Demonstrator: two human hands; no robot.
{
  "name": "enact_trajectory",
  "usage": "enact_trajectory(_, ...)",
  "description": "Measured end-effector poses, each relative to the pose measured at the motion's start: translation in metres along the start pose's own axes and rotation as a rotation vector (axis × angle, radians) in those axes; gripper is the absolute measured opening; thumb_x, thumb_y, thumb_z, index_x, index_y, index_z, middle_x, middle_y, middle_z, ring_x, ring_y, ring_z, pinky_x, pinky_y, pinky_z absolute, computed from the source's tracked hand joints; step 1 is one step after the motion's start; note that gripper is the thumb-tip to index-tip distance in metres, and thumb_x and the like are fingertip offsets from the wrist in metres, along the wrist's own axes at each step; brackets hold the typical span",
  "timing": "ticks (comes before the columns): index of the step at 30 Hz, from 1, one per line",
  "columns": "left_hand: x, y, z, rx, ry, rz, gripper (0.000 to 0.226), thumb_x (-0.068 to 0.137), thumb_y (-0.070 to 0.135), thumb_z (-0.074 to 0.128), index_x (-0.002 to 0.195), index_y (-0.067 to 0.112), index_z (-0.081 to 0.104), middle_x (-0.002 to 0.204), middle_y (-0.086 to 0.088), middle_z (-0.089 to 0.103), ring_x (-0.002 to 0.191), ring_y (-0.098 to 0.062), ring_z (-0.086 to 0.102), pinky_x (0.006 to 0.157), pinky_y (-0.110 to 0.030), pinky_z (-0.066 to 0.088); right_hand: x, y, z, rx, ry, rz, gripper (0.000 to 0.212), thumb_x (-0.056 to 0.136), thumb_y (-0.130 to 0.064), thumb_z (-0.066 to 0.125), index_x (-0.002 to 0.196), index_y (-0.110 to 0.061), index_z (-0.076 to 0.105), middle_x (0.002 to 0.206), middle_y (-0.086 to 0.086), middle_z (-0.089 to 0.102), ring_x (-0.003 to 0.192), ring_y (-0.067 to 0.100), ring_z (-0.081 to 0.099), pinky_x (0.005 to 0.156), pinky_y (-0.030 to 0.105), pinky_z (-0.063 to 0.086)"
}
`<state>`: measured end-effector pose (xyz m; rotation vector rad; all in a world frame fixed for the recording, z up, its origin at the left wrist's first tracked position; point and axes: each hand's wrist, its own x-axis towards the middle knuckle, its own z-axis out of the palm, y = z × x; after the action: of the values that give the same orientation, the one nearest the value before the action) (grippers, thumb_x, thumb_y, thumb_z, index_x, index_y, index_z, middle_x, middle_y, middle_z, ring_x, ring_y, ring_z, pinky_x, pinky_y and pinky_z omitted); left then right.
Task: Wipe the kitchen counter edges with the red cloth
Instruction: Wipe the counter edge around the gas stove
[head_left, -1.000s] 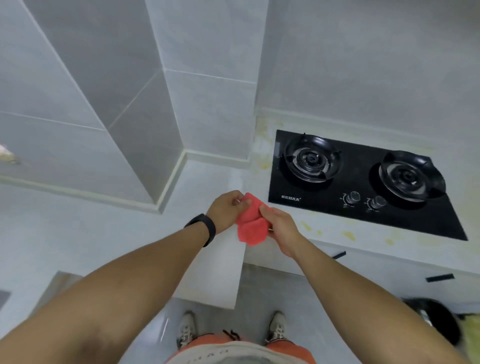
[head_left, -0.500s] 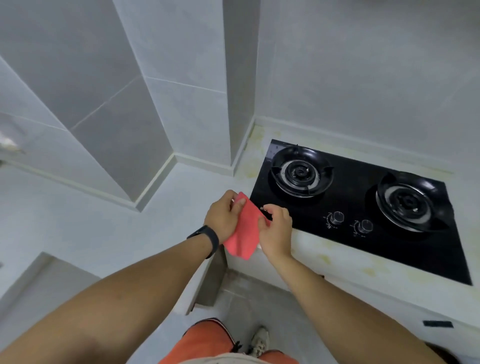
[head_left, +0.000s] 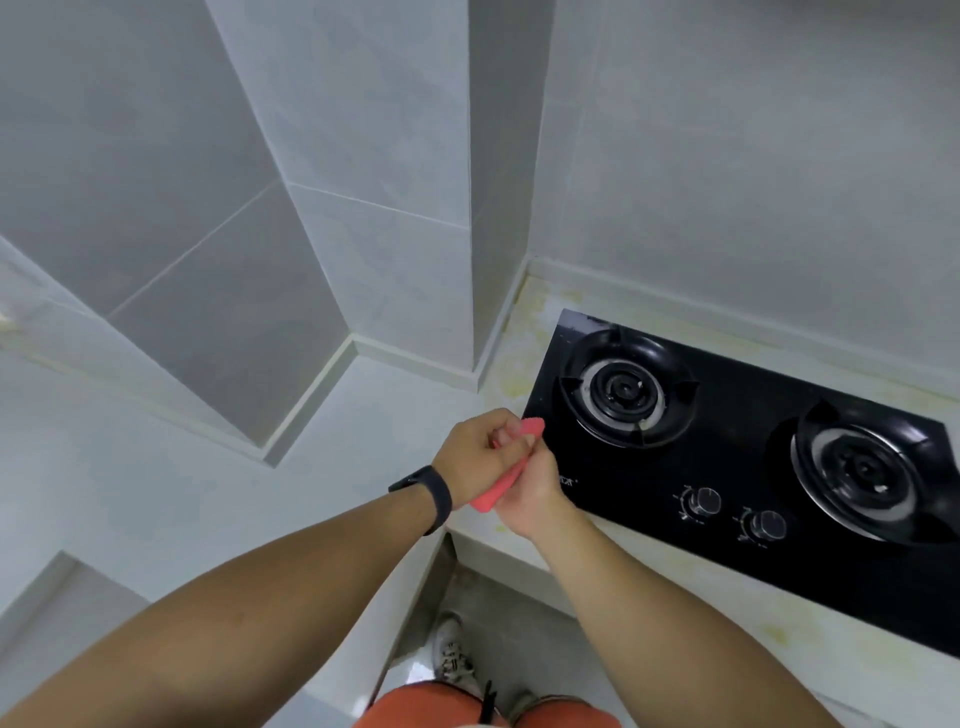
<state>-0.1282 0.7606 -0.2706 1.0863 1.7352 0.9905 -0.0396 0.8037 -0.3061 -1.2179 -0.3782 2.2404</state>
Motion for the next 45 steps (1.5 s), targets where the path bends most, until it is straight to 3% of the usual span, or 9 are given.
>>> enact_trajectory(3, 0.017, 0.003, -0.003, -0.151, -0.079, -0.078, 0.027, 0.101, 0.031, 0.063, 0.088, 0.008, 0.071, 0.07, -0.007, 0.071, 0.063, -0.018, 0.067, 0.066, -0.031, 0.06, 0.009, -0.025, -0.002, 0.077, -0.002, -0.02, 0.068, 0.108, -0.044, 0.033, 0.069, -0.005, 0.073, 0.066, 0.015, 0.065, 0.058, 0.028, 0.067, 0.055, 0.032, 0.054)
enact_trajectory(8, 0.05, -0.022, -0.014, -0.005, 0.079, -0.134, 0.023, 0.096, 0.03, 0.053, 0.081, 0.029, 0.07, 0.076, 0.002, 0.072, 0.075, -0.024, 0.07, 0.082, -0.047, 0.061, 0.028, -0.064, -0.018, -0.131, 0.025, -0.182, 0.051, 0.108, -0.05, 0.035, 0.117, -0.012, 0.069, 0.115, 0.014, 0.072, 0.099, 0.026, 0.067, 0.099, 0.046, 0.049)
enact_trajectory(10, 0.063, -0.033, -0.022, 0.06, 0.143, -0.2, 0.022, 0.092, 0.036, 0.049, 0.083, 0.032, 0.069, 0.075, 0.005, 0.071, 0.076, -0.023, 0.069, 0.079, -0.046, 0.061, 0.042, -0.071, -0.029, -0.531, 0.062, -0.314, 0.048, 0.106, -0.058, 0.04, 0.129, -0.022, 0.062, 0.125, -0.001, 0.067, 0.106, 0.012, 0.063, 0.102, 0.037, 0.048)
enact_trajectory(13, 0.08, -0.047, -0.03, 0.098, 0.267, -0.303, 0.021, 0.092, 0.039, 0.047, 0.084, 0.031, 0.065, 0.074, 0.004, 0.07, 0.073, -0.025, 0.067, 0.072, -0.046, 0.061, 0.081, -0.055, -0.051, -1.362, -0.029, -0.45, 0.055, 0.108, -0.055, 0.034, 0.157, -0.031, 0.04, 0.161, -0.013, 0.038, 0.143, 0.008, 0.036, 0.12, 0.032, 0.027)
enact_trajectory(17, 0.096, -0.071, -0.031, 0.2, 0.323, -0.388, 0.024, 0.094, 0.039, 0.047, 0.077, 0.027, 0.06, 0.067, 0.003, 0.066, 0.063, -0.024, 0.061, 0.066, -0.043, 0.058, 0.13, -0.005, -0.068, -2.082, -0.08, -0.549, 0.07, 0.102, -0.05, 0.01, 0.164, -0.021, 0.024, 0.172, -0.001, 0.018, 0.159, 0.021, 0.007, 0.13, 0.04, 0.005)
enact_trajectory(22, 0.107, -0.111, -0.029, 0.421, 0.317, -0.449, 0.019, 0.096, 0.036, 0.046, 0.083, 0.026, 0.056, 0.078, 0.005, 0.063, 0.072, -0.022, 0.06, 0.07, -0.043, 0.057, 0.162, 0.019, -0.051, -2.072, 0.201, -0.684, 0.068, 0.106, -0.046, 0.031, 0.162, -0.008, 0.026, 0.169, 0.012, 0.025, 0.157, 0.031, 0.02, 0.129, 0.047, 0.005)
enact_trajectory(26, 0.126, -0.137, -0.024, 0.572, 0.343, -0.398, 0.026, 0.096, 0.029, 0.049, 0.118, 0.022, 0.062, 0.113, 0.0, 0.061, 0.102, -0.024, 0.055, 0.089, -0.042, 0.05, 0.181, 0.01, -0.05, -2.113, 0.195, -0.75, 0.073, 0.106, -0.055, 0.029, 0.163, -0.009, 0.025, 0.17, 0.012, 0.023, 0.158, 0.034, 0.016, 0.129, 0.051, 0.009)
enact_trajectory(31, 0.156, -0.147, -0.022, 0.822, 0.353, -0.281, 0.02, 0.093, 0.026, 0.051, 0.109, 0.02, 0.06, 0.115, -0.003, 0.056, 0.106, -0.028, 0.048, 0.089, -0.039, 0.041, 0.198, 0.001, -0.05, -2.102, 0.177, -0.746, 0.075, 0.105, -0.057, 0.029, 0.163, -0.011, 0.025, 0.17, 0.011, 0.023, 0.158, 0.034, 0.016, 0.128, 0.051, 0.011)
enact_trajectory(45, 0.187, -0.171, -0.002, 0.737, 0.55, -0.391, 0.027, 0.089, 0.029, 0.042, 0.115, 0.023, 0.045, 0.123, -0.003, 0.043, 0.12, -0.031, 0.034, 0.106, -0.05, 0.029, 0.254, -0.038, -0.035, -2.117, 0.196, -0.827, 0.067, 0.107, -0.044, 0.025, 0.163, -0.007, 0.022, 0.169, 0.014, 0.024, 0.158, 0.033, 0.016, 0.129, 0.05, 0.009)
